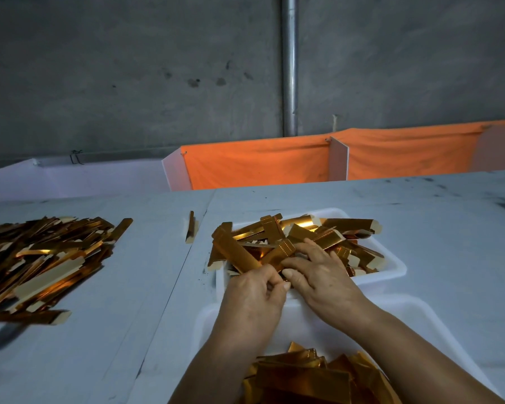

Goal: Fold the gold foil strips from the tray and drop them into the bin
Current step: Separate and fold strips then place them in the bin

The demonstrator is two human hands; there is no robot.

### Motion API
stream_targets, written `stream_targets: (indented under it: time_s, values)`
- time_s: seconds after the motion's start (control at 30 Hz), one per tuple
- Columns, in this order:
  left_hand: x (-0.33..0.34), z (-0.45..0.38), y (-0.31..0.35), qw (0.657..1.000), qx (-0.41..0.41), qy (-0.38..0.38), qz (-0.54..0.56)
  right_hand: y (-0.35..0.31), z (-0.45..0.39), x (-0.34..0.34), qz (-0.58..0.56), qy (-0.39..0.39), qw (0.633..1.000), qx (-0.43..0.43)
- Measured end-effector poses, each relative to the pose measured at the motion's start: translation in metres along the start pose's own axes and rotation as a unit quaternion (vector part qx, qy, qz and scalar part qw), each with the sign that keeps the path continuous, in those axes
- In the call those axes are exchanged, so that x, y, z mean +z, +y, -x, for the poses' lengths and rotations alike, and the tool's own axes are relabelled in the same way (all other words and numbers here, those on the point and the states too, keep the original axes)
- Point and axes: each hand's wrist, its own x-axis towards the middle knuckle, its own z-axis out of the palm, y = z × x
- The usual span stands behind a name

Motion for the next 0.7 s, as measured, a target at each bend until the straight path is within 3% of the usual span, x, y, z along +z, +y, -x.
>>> stream_targets:
  time_s: [0.17, 0.27, 0.47, 0.57, 0.7]
  values:
    - [0.000, -0.001, -0.002, 0.999, -0.022, 0.015, -0.021, 0.000, 0.001, -0.004, -0.018, 0.042, 0.999, -0.025]
    - [-0.002, -0.002, -0.003, 0.999, -0.033, 0.016, -0.022, -0.003, 0.003, -0.010, -0.074, 0.140, 0.986, -0.045]
    - [-0.002, -0.003, -0.002, 0.997, -0.048, 0.050, -0.021, -0.002, 0.005, -0.027, -0.174, 0.283, 0.943, 0.035]
    - [-0.003, -0.004, -0.002, 0.996, -0.053, 0.072, -0.029, 0.003, 0.005, -0.031, -0.195, 0.300, 0.929, 0.091]
    - [-0.001, -0.004, -0.003, 0.996, -0.056, 0.045, -0.044, 0.014, 0.006, -0.033, -0.258, 0.251, 0.919, 0.159]
